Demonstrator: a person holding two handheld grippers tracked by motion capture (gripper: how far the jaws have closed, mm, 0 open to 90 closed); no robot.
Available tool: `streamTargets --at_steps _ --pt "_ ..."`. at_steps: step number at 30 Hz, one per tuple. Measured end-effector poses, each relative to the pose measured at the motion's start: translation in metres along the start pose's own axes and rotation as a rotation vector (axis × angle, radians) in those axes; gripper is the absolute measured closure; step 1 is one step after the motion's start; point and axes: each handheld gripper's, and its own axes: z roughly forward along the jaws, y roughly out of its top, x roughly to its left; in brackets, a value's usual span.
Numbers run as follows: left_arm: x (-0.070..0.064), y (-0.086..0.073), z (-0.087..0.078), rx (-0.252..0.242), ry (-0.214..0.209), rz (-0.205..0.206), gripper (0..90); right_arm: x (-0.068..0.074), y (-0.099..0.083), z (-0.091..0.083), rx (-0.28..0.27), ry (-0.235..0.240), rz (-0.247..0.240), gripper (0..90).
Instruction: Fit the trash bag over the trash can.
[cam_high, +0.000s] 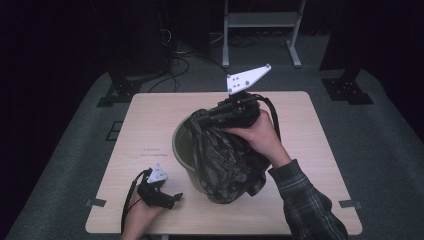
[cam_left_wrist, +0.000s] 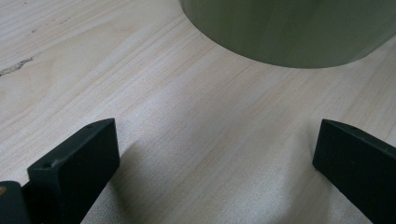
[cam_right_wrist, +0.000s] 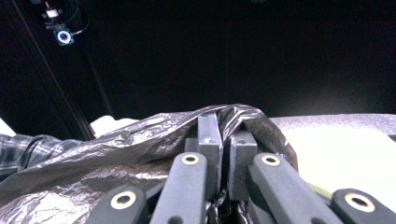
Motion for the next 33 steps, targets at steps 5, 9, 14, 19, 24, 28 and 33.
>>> streamTargets --at_steps 5,9,14,19,24,28,33 --pt "0.0 0.0 0.0 -0.001 0.001 0.0 0.0 -0.012 0.006 0.011 -0.012 0.006 0.007 86.7" --pt "0.0 0.0 0.0 0.0 0.0 0.0 0.0 -0.019 0.009 0.017 -0.024 0.017 0.02 86.7" --pt "0.0 0.0 0.0 -0.001 0.0 0.0 0.0 -0.027 0.015 0.029 -0.02 0.03 0.02 86.7" --pt "0.0 0.0 0.0 -0.001 -0.001 0.0 0.0 -0.033 0.022 0.041 -0.024 0.035 0.013 86.7" --pt "0.0 0.0 0.0 0.0 0.001 0.002 0.0 -0.039 0.028 0.053 -0.017 0.039 0.011 86.7" --pt "0.0 0.0 0.0 -0.001 0.002 0.002 0.0 -0.043 0.034 0.061 -0.013 0.038 0.01 86.7" --pt "0.0 0.0 0.0 0.001 0.001 0.004 0.0 -0.043 0.031 0.067 0.01 0.041 0.01 86.6"
